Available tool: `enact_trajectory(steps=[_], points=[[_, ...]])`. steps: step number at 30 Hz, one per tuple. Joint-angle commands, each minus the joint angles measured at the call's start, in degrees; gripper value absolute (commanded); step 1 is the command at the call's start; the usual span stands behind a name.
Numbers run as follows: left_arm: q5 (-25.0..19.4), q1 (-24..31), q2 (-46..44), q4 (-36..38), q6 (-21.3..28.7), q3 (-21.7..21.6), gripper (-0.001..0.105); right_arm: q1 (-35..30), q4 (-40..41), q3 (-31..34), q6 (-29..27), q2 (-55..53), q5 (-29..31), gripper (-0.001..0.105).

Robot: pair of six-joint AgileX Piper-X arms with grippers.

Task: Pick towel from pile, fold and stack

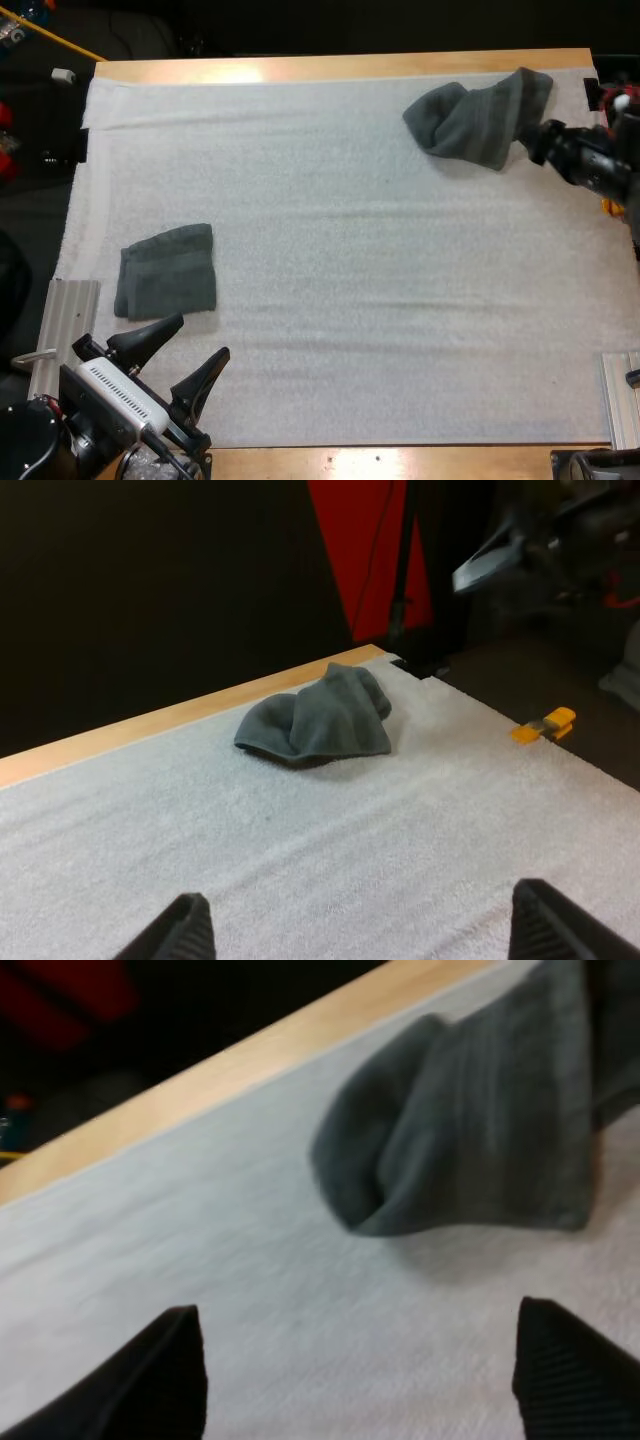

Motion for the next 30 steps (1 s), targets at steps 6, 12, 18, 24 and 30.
enact_trajectory(steps=[6, 12, 18, 24, 30], points=[[0.3, -0.3, 0.2, -0.6, -0.7, -0.3, 0.059, 4.3, -2.2, -5.8, -0.1, 10.2, 8.4, 0.064], [0.3, -0.3, 0.2, -0.4, -0.8, -0.3, 0.059, 6.0, -2.0, -12.3, 1.0, 20.6, 9.2, 0.068], [0.3, -0.3, 0.2, 1.4, -0.8, -0.3, 0.059, 7.0, -1.3, -19.0, 3.2, 29.5, 13.1, 0.067], [0.3, -0.3, 0.2, 4.0, -0.8, -0.3, 0.059, 7.0, -1.6, -23.4, 5.5, 36.6, 19.0, 0.067], [0.3, -0.3, 0.2, 4.2, -0.8, -0.3, 0.059, 7.0, -1.5, -26.6, 5.5, 43.3, 22.1, 0.067]])
